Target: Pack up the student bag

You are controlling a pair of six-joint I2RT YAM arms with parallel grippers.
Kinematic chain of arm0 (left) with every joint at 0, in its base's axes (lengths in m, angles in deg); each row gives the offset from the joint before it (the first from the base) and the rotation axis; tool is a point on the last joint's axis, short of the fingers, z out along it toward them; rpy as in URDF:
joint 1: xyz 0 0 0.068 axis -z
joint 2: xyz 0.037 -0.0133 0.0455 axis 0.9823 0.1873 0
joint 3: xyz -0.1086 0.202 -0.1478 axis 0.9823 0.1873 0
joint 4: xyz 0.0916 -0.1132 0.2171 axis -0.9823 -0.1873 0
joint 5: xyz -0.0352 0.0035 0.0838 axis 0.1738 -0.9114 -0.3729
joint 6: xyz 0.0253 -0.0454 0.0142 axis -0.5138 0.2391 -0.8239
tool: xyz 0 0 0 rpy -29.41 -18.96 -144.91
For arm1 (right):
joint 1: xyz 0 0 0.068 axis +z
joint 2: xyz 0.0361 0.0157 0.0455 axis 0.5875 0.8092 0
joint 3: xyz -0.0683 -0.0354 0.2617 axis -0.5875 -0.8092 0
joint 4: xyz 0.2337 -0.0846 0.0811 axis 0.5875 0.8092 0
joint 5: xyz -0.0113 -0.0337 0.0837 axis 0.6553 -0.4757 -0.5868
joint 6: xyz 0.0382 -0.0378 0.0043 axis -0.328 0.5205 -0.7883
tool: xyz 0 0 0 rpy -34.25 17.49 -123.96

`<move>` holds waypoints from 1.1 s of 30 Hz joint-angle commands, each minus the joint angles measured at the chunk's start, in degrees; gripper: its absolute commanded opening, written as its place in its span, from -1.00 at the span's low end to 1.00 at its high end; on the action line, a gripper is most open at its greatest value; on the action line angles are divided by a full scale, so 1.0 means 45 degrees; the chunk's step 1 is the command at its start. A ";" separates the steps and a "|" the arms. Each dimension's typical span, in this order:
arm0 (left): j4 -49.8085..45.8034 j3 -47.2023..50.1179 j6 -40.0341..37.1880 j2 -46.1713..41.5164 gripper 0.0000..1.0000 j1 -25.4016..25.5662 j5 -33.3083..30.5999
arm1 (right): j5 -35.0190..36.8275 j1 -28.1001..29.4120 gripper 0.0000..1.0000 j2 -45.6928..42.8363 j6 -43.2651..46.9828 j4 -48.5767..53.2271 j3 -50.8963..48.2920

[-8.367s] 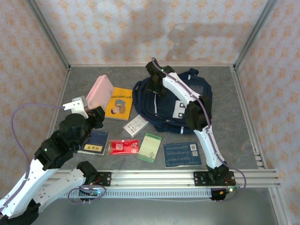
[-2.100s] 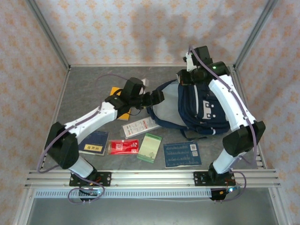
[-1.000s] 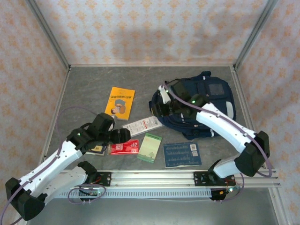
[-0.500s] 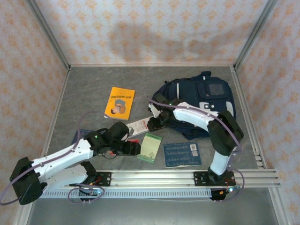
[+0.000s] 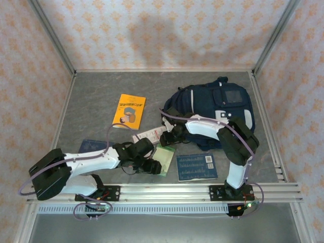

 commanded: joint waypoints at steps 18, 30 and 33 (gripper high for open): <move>-0.2378 -0.2129 -0.1727 0.0715 0.28 -0.1986 -0.1589 | 0.0078 0.0061 -0.02 -0.1800 -0.1470 -0.0609 -0.2448; -0.3155 -0.2201 -0.2151 0.0389 0.29 -0.2811 -0.1780 | -0.0871 0.0062 0.05 -0.2493 -0.2257 -0.1125 -0.3281; -0.3085 -0.1725 -0.1714 -0.0276 0.30 -0.2817 -0.1390 | -0.1124 0.0062 0.05 -0.2342 -0.1840 -0.0861 -0.3126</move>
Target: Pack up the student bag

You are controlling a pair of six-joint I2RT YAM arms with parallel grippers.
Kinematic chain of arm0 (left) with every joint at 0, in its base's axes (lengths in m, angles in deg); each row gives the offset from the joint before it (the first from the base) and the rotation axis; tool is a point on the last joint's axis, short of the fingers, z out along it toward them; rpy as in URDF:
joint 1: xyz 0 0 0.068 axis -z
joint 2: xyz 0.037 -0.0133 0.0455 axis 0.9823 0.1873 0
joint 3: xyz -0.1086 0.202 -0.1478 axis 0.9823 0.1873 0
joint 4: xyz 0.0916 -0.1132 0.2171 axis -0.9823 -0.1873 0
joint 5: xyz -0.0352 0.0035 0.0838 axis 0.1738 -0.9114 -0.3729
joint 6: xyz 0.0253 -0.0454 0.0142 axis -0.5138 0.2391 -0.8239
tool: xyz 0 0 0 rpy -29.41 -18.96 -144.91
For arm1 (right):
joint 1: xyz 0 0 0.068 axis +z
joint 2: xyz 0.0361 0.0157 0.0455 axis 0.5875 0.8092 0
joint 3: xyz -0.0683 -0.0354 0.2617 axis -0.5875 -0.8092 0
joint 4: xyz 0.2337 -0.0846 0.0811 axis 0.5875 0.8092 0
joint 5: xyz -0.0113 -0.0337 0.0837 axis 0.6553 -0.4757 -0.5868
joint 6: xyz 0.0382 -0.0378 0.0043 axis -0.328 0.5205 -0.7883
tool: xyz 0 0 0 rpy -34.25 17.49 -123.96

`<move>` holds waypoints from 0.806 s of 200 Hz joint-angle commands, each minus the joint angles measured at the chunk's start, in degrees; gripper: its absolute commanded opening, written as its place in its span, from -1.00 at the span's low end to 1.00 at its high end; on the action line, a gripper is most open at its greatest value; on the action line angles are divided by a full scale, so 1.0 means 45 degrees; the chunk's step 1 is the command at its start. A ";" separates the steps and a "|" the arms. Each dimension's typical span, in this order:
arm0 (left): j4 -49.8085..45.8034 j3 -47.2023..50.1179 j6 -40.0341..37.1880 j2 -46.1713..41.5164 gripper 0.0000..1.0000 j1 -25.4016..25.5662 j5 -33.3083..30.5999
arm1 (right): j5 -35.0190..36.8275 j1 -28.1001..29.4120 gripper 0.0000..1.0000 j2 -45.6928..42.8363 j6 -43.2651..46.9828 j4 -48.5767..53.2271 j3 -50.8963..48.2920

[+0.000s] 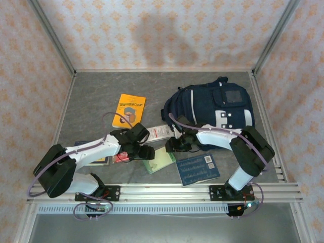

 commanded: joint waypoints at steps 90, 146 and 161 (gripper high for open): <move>0.2480 0.2615 0.2127 -0.1788 0.28 -0.0048 0.1099 | -0.2360 0.0091 -0.03 0.0893 0.0933 0.0904 0.0552; 0.3187 0.2266 0.2015 -0.0717 0.24 -0.0065 0.1230 | -0.3105 0.0091 -0.09 0.1205 0.0649 0.0543 0.0641; 0.3199 0.2185 0.1932 -0.0434 0.23 -0.0048 0.1255 | -0.3577 0.0091 -0.10 0.1335 0.0551 0.0401 0.0672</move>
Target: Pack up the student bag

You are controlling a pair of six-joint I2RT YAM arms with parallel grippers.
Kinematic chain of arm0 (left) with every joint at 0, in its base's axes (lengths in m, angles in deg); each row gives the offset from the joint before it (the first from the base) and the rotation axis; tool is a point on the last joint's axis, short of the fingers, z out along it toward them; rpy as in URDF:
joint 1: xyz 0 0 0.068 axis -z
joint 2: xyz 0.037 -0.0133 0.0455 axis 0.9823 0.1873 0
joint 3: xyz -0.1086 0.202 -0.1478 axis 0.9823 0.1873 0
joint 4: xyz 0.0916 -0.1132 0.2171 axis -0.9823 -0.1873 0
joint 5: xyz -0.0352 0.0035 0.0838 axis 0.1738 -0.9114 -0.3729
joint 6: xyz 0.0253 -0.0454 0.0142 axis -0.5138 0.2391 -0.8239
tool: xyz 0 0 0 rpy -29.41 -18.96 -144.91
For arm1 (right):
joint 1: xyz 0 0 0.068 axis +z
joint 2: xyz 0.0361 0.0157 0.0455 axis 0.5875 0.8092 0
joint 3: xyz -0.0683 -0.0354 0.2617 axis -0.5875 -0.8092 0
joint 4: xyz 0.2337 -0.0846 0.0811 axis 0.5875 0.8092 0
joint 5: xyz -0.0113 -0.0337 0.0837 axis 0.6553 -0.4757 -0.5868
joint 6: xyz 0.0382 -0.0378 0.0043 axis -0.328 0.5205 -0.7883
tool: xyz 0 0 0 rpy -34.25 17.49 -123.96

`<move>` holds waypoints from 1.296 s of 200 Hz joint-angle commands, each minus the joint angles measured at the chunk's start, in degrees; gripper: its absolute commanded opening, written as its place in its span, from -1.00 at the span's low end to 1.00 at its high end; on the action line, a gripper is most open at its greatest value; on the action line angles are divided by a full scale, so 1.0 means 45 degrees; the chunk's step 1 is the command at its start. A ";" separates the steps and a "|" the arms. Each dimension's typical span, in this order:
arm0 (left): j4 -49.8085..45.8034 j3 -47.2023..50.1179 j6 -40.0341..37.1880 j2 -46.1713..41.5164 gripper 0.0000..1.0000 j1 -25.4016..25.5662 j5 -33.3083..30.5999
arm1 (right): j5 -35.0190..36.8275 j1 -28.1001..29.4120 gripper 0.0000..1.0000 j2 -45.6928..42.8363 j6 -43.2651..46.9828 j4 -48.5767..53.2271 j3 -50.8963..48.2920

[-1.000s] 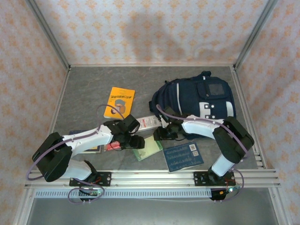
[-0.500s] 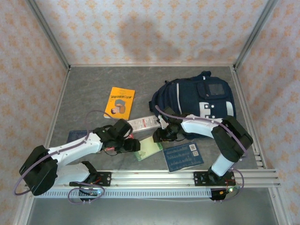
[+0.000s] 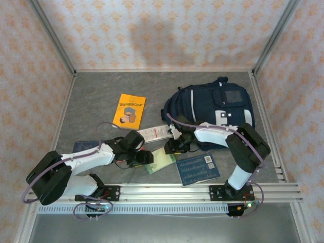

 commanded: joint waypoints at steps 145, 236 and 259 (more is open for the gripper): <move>0.0465 0.0186 -0.0314 0.0431 0.10 -0.0067 0.0006 | -0.3800 -0.0188 -0.11 -0.1866 -0.1541 -0.0824 -0.0459; 0.0425 0.0147 -0.0334 -0.0011 0.10 -0.0077 0.0095 | -0.4887 -0.0012 -0.12 -0.0690 -0.3717 -0.4233 -0.1518; 0.0373 0.0168 -0.0314 -0.0278 0.10 -0.0086 0.0045 | -0.4894 -0.0019 -0.23 -0.0466 -0.4301 -0.4999 -0.1515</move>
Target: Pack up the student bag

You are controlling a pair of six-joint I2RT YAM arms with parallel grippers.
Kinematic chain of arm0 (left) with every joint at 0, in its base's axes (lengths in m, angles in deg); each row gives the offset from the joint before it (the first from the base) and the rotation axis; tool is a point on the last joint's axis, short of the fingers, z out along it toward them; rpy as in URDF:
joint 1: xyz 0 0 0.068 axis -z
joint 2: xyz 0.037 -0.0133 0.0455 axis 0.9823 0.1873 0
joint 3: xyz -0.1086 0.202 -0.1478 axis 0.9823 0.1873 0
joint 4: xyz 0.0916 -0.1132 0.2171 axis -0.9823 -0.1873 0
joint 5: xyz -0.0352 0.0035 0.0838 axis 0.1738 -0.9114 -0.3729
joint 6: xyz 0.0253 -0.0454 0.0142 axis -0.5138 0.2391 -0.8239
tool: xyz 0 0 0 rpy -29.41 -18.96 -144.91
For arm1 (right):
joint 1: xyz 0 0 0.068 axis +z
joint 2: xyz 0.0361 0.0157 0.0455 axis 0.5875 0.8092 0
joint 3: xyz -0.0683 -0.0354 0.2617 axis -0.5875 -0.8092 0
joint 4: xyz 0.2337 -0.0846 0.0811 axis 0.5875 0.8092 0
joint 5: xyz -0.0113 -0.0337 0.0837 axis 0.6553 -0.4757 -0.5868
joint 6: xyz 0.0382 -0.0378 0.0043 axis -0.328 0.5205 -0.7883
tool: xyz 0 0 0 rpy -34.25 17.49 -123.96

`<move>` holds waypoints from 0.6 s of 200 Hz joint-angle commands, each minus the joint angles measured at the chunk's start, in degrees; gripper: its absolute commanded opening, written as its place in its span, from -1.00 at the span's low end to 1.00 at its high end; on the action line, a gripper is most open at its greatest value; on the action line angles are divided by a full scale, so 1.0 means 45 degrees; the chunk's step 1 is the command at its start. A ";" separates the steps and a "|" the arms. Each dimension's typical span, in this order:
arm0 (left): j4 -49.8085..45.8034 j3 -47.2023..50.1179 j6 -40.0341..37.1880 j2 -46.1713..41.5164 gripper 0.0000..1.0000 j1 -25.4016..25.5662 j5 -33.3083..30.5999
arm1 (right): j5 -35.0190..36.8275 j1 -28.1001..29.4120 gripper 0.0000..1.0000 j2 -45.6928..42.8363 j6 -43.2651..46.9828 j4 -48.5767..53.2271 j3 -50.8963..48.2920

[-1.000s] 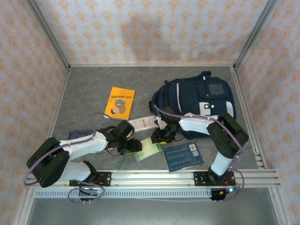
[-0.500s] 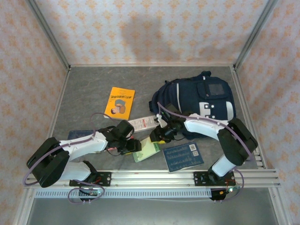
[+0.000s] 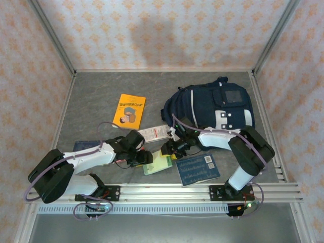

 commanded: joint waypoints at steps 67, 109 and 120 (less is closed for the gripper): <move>-0.2672 0.0637 -0.0435 -0.4984 0.55 -0.1171 0.0103 | -0.0239 -0.0374 -0.74 -0.1332 0.0786 0.1157 0.0914; -0.3150 0.0487 0.0151 -0.7185 0.76 -0.2358 0.1473 | -0.0657 -0.0815 -0.72 -0.2765 0.0572 0.1639 0.1904; -0.2946 0.0280 0.0232 -0.7158 0.77 -0.2539 0.1944 | -0.0872 -0.0995 -0.72 -0.3096 0.0260 0.1500 0.2230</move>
